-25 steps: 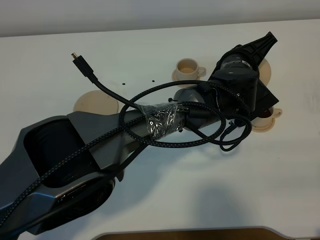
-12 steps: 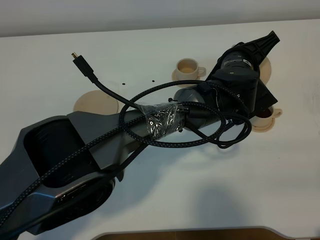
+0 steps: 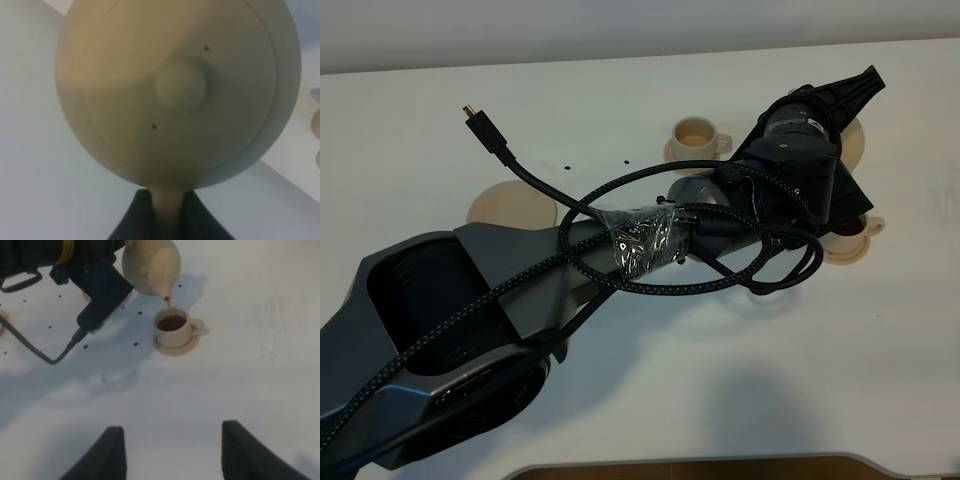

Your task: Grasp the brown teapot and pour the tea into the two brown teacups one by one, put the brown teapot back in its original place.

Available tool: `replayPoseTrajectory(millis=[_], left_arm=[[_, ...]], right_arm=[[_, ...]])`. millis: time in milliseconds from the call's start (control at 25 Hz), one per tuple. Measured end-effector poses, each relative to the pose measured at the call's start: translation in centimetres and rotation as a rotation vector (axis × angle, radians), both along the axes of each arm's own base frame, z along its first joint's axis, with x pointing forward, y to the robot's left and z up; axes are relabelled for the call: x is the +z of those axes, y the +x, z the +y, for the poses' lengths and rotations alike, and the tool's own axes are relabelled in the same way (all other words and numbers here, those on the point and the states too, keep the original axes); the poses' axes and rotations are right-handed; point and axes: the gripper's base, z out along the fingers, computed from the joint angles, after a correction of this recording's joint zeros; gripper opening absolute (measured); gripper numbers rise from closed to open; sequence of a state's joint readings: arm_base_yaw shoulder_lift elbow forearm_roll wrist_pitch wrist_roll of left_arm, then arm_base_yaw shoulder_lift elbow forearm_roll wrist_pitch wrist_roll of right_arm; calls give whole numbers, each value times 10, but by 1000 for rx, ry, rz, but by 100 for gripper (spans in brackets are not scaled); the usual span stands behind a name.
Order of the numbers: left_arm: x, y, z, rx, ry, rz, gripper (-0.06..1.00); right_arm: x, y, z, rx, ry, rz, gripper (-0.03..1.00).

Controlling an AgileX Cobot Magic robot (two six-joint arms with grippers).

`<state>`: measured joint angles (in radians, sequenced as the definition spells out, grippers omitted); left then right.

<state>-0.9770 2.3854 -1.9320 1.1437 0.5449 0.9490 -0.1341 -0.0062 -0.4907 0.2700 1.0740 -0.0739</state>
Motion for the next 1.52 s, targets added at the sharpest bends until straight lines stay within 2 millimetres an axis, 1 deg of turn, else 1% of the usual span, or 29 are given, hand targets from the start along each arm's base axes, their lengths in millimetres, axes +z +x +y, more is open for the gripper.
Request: replayPoseTrajectory(millis=[720,1080,1280,1400,1520], left_arm=[[0,-1,-2,-19,-18,6,14],[-8,-3,6,138,-97,139,14],[-10,-2,12,265,-186,184,14],[-6,-2,15,336,-252,205,14],[5,-3,18,412,-341,261,14]], right_arm=[[0,0,0,0,0,0,45],[0,0,0,0,0,0,45],[0,0,0,0,0,0,45],[0,0,0,0,0,0,45],[0,0,0,0,1,0,45]])
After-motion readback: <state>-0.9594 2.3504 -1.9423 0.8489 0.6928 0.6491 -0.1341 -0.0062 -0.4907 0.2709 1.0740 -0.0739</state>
